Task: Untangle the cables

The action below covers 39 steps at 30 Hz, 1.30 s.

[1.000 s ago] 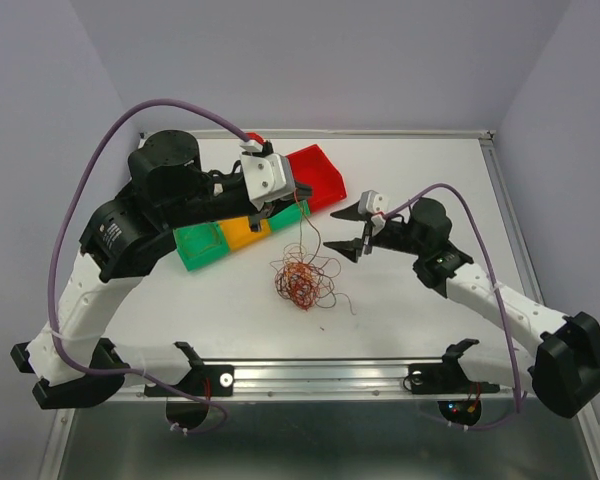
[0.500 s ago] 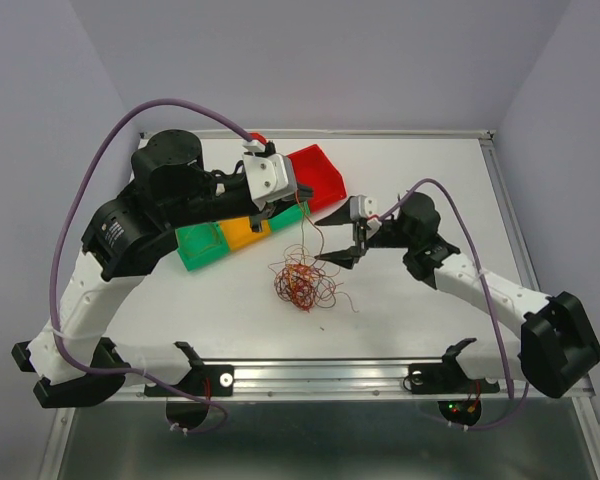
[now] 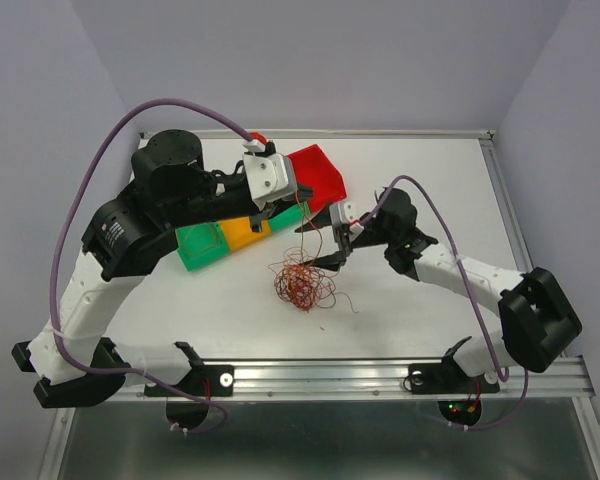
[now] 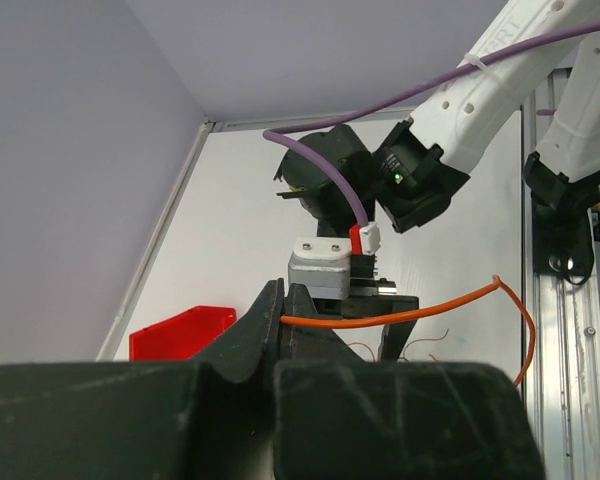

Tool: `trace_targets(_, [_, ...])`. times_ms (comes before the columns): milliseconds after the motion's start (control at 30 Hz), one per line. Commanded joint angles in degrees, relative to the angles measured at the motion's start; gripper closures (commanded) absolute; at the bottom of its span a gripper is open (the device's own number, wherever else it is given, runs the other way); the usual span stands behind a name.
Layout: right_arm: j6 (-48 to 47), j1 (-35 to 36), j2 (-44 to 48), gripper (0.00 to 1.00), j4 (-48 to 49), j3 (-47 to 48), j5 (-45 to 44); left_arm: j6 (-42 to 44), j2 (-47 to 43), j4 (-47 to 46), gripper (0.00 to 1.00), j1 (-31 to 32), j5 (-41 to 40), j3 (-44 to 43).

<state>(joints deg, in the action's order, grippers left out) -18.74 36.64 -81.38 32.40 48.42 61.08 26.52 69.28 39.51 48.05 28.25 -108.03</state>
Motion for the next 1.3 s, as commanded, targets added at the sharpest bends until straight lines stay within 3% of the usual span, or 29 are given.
trace_targets(0, [-2.1, 1.9, -0.4, 0.25, 5.2, 3.9, 2.6, -0.5, 0.2, -2.7, 1.0, 0.4, 0.8, -2.3])
trace_targets(133, [-1.1, 2.8, -2.5, 0.41, 7.8, 5.2, 3.3, -0.7, 0.3, -2.8, 1.0, 0.4, 0.6, -2.4])
trace_targets(167, [-0.7, 3.1, -3.2, 0.52, 8.5, 5.4, 3.6, -0.7, 0.3, -2.9, 1.0, 0.4, 0.5, -2.3])
trace_targets(233, [1.5, 3.3, -4.7, 0.62, 11.4, 5.8, 4.1, -0.7, 0.0, -3.2, 1.0, 0.4, 0.3, -1.9])
trace_targets(333, [4.8, 3.3, -6.1, 0.99, 13.2, 6.6, 2.3, -0.9, -0.5, -3.6, 1.0, 0.4, 0.0, -1.7])
trace_targets(600, [9.2, 3.3, -2.8, 1.0, 15.2, 0.5, -10.7, -1.1, -3.8, -3.3, 1.0, 0.4, 0.1, -0.4])
trace_targets(733, [8.4, 3.3, -0.6, 0.91, 16.8, -3.3, -6.6, -1.3, -4.0, -3.3, 1.0, 0.4, 1.1, -0.3])
trace_targets(767, [9.0, 3.3, -0.4, 0.99, 18.4, -3.9, -6.4, -1.4, -3.8, -3.3, 1.0, 0.4, 0.9, -0.3])
trace_targets(867, [13.3, 3.3, 0.8, 0.99, 24.1, -6.6, -9.7, -1.5, -3.3, -3.5, 1.0, 0.4, 0.1, -0.1])
trace_targets(1067, [24.0, 3.2, 2.8, 0.99, 26.9, -11.0, -36.6, -2.0, -4.8, -3.4, 1.0, 0.4, 0.4, -0.2])
trace_targets(1100, [25.8, 3.0, 3.0, 1.0, 26.8, -11.4, -46.8, -2.0, -5.0, -3.4, 1.0, 0.4, 0.4, -0.2])
trace_targets(1133, [27.9, 2.5, 3.2, 0.99, 26.4, -12.1, -51.4, -2.1, -5.2, -3.1, 1.0, 0.4, 0.4, -0.2])
trace_targets(1200, [34.8, -0.7, 4.6, 0.99, 22.6, -13.8, -62.5, -2.2, -5.7, -2.9, 1.0, 0.4, 0.7, -0.4])
trace_targets(1267, [38.5, -3.2, 5.7, 0.99, 12.2, -13.4, -70.8, -2.1, -6.2, -2.6, 1.0, 0.4, 0.8, -0.7])
